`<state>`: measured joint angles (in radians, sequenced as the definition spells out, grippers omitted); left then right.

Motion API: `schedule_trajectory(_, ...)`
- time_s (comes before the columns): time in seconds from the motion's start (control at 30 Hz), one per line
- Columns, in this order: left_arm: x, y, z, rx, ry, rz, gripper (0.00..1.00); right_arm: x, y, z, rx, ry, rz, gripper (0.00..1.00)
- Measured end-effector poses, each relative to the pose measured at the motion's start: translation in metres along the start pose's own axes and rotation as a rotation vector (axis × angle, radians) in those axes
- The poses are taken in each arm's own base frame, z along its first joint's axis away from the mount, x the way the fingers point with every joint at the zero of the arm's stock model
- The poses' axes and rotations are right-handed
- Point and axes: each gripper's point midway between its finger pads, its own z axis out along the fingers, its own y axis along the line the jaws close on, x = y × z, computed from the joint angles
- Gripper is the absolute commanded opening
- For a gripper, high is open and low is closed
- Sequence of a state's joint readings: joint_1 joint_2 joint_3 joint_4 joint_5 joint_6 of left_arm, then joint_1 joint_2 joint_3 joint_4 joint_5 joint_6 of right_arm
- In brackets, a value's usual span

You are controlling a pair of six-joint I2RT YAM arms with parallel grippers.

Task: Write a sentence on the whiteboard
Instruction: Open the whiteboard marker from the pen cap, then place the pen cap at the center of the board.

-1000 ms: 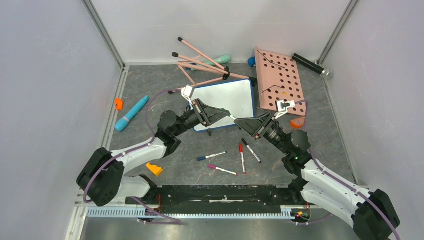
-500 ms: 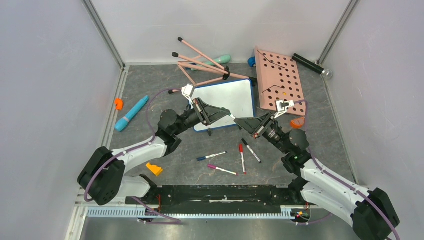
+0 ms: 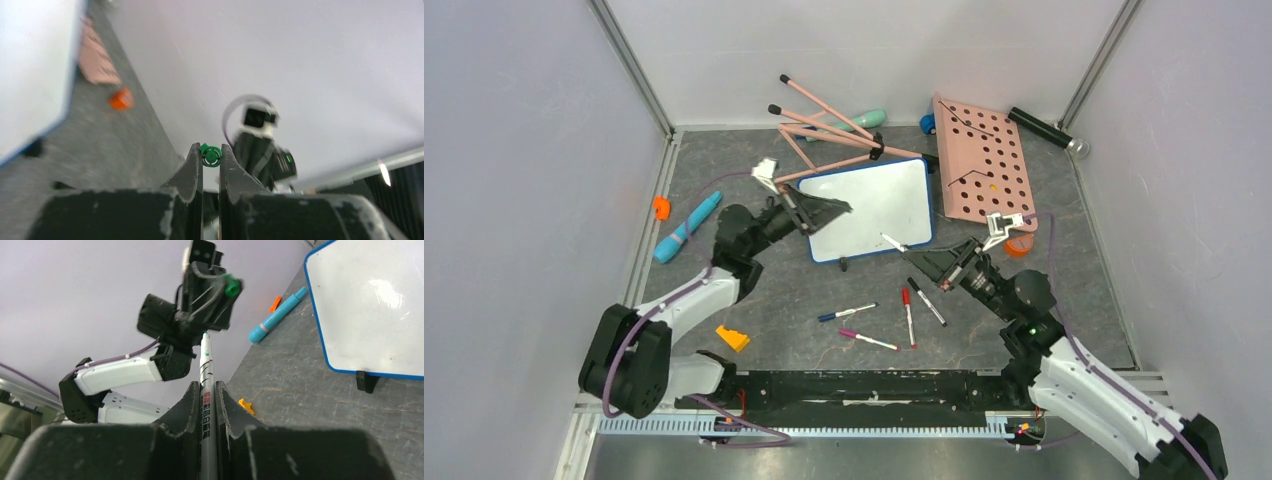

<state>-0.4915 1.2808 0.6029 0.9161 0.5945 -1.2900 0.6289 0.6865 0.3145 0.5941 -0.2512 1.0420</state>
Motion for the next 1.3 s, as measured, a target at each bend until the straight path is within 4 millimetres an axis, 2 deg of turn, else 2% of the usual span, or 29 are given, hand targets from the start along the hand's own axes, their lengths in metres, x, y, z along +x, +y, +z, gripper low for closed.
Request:
schedule_trajectory(0.07,-0.031,0.018,-0.017,-0.067,-0.094,0.002,0.02,-0.003,0.004,-0.009,-0.001,-0.014,-0.041,0.00)
schedule_trajectory(0.1,-0.039,0.025,-0.024,-0.096,-0.124,0.000,0.02,-0.005,0.005,-0.013,0.004,-0.026,-0.067,0.00)
schedule_trajectory(0.17,-0.042,0.036,-0.037,-0.156,-0.144,-0.002,0.02,-0.008,-0.001,-0.020,0.047,-0.039,-0.122,0.00)
schedule_trajectory(0.33,-0.030,0.059,-0.063,-0.357,-0.145,0.059,0.02,-0.011,-0.035,-0.024,0.254,0.011,-0.257,0.00)
schedule_trajectory(0.47,-0.024,0.091,-0.099,-0.589,-0.171,0.122,0.04,-0.014,-0.054,-0.024,0.390,0.104,-0.386,0.00)
schedule_trajectory(0.7,0.002,0.164,-0.156,-0.966,-0.116,0.086,0.02,-0.006,-0.085,-0.043,0.513,0.209,-0.508,0.00)
schedule_trajectory(0.87,0.038,0.216,-0.186,-1.179,0.014,-0.039,0.03,0.001,-0.100,-0.049,0.558,0.266,-0.537,0.00)
schedule_trajectory(0.97,0.056,0.233,-0.199,-1.248,0.074,-0.096,0.11,0.007,-0.104,-0.050,0.555,0.305,-0.547,0.00)
schedule_trajectory(1.03,0.061,0.237,-0.203,-1.264,0.091,-0.112,0.16,0.010,-0.105,-0.051,0.556,0.323,-0.551,0.00)
schedule_trajectory(1.1,0.061,0.237,-0.202,-1.263,0.095,-0.114,0.26,0.012,-0.106,-0.053,0.554,0.342,-0.557,0.00)
schedule_trajectory(1.2,0.062,0.237,-0.203,-1.268,0.101,-0.114,0.57,0.014,-0.107,-0.055,0.555,0.353,-0.564,0.00)
schedule_trajectory(1.3,0.056,0.233,-0.197,-1.249,0.103,-0.102,0.65,0.013,-0.107,-0.056,0.554,0.356,-0.574,0.00)
